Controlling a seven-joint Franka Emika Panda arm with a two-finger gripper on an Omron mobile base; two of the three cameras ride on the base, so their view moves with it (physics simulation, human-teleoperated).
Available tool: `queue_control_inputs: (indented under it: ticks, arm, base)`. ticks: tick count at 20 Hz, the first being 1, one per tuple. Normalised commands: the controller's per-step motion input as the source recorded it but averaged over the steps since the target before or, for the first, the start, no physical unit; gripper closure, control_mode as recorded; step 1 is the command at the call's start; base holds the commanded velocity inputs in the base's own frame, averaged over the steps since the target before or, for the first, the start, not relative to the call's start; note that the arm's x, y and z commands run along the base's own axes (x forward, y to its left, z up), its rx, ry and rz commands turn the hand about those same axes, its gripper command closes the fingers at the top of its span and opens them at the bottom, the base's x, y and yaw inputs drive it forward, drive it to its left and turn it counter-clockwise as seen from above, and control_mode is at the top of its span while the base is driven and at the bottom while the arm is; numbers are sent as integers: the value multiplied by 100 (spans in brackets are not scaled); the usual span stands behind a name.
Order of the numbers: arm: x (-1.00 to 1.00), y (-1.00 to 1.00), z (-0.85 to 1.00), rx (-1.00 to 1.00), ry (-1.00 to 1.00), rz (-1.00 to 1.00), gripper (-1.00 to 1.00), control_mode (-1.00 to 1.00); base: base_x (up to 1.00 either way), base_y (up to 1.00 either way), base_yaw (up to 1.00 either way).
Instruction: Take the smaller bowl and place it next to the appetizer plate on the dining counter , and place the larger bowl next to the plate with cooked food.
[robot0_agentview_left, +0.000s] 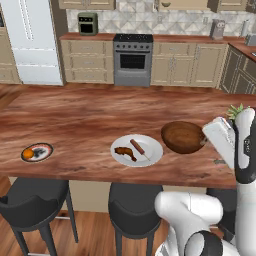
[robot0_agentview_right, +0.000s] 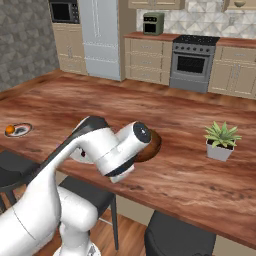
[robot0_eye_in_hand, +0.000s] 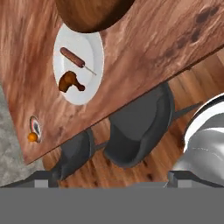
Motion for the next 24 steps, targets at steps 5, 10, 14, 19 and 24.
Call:
queue_control_inputs:
  ticks: [5, 10, 14, 19, 24]
  arm:
    - [5, 80, 48, -59, -49, 12, -100, -100]
    - [6, 19, 55, -58, -46, 16, -100, -100]
    - [0, 0, 56, -63, -31, 15, -100, -100]
    - [-19, 0, 76, -42, -8, 1, -100, -100]
    - [-48, 14, 63, -13, 0, 5, -100, -100]
  base:
    - [0, 0, 0]
    - [0, 0, 0]
    - [0, 0, 0]
    - [0, 0, 0]
    - [0, 0, 0]
